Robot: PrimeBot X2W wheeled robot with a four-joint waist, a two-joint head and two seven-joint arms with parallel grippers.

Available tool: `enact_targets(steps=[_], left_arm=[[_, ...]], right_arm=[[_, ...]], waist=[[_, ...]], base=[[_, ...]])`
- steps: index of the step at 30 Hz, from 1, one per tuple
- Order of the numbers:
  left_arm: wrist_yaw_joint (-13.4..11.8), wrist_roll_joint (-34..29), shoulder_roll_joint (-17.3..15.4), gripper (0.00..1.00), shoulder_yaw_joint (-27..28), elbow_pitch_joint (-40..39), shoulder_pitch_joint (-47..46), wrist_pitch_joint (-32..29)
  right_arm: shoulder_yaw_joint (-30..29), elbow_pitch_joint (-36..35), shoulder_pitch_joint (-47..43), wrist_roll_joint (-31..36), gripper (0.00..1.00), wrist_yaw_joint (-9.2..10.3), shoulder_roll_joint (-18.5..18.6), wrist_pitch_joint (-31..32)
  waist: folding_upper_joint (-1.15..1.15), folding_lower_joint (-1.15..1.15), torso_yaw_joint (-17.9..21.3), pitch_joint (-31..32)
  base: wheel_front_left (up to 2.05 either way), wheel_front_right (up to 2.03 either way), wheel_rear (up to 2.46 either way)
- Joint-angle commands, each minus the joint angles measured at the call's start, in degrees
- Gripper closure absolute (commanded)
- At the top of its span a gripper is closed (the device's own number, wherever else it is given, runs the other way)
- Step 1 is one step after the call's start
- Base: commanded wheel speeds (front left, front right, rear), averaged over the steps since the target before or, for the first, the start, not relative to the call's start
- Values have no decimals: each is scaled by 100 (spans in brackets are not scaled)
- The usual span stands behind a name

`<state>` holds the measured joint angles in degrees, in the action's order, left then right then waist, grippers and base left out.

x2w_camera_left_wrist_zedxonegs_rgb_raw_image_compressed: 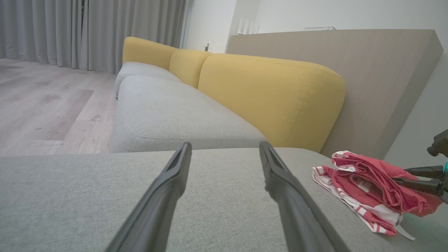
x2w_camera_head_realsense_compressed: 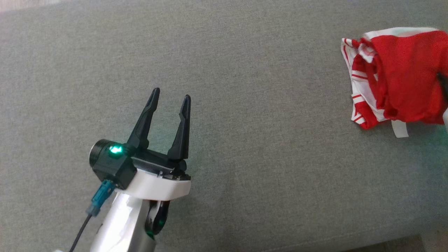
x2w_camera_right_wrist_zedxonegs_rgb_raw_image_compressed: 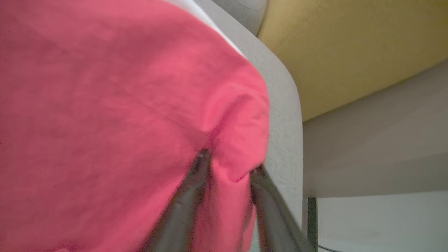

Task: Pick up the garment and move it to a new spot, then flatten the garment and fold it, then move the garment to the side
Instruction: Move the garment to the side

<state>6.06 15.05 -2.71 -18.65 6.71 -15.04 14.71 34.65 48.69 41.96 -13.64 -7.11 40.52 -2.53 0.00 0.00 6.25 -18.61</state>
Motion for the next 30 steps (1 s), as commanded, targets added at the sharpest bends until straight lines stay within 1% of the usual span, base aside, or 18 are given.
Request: enact_targets(steps=[1,5,9,13,17,23,27,30], left_arm=[[16,-57,-17,0,175,-166,-160,29],[24,-72,-17,0,268,-128,-76,29],[12,-81,-17,0,381,-128,47,29],[-20,-74,-17,0,497,-161,197,29],[-71,-24,-17,0,598,-185,396,29],[-159,100,-17,0,729,-201,786,29],[-189,164,-17,0,811,-135,1039,29],[-146,287,-17,0,839,-29,1232,29]], right_arm=[[-32,-55,10,-20,0,-37,132,-66],[-510,64,66,-64,0,-37,-108,-262],[-963,-118,175,-41,0,-37,-500,-495],[-1373,-618,189,-12,0,-37,-1001,-699],[-1793,-1331,-28,-22,0,-37,-1597,-827],[-2534,-2433,-945,97,0,-37,-2638,-921],[-2789,-2941,-1806,283,0,-37,-3308,-1028],[-2866,-3135,-2463,444,0,-37,-3594,-1158]], waist=[[0,0,2,20],[0,0,29,167],[0,0,78,411],[0,0,101,701],[0,0,76,1032],[0,0,-46,1428],[0,0,-126,1604],[0,0,-185,1710]], base=[[0,0,0],[0,0,0],[0,0,0],[0,0,0],[0,0,0],[0,0,0],[0,0,0],[0,0,0]])
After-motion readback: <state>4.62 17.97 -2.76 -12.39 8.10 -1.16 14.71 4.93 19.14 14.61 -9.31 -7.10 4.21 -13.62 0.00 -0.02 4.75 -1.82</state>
